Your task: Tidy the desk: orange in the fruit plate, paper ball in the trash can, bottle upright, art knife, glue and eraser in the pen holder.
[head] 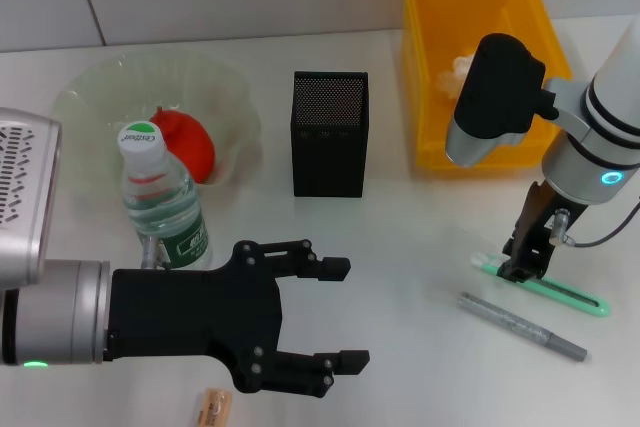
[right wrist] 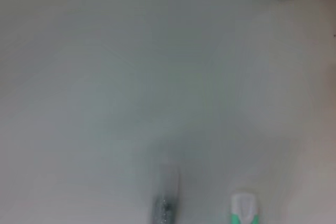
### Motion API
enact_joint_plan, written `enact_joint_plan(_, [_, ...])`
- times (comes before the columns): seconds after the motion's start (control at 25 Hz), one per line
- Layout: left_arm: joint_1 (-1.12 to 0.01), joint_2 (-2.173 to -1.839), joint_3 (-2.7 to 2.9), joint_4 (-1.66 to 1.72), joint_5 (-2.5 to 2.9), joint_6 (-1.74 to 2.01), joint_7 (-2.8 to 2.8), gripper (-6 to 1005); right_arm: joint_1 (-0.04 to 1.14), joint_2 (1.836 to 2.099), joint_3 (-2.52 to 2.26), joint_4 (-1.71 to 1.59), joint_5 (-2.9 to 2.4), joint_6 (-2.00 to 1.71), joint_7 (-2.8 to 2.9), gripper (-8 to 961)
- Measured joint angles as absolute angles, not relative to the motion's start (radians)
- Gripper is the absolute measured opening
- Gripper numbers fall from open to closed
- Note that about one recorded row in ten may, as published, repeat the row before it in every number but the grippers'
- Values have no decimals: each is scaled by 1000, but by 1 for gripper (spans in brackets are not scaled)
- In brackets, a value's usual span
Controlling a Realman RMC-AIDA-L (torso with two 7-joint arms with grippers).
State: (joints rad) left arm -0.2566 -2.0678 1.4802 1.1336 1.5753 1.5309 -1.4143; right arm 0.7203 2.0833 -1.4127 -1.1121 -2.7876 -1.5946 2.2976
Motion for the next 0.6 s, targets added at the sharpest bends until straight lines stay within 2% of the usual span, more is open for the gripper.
enact_joint_plan(0.24, [-257,-2068,1480,1134,1575,1531,-1414,813,716,2084,-1413,-1112,-2783,-1592,2299,150])
enact_joint_plan(0.6, [-258,-2068,1479,1134,1574,1531,-1414,813,716,2085,-1413,-1108,-2783,-1592,2299,110])
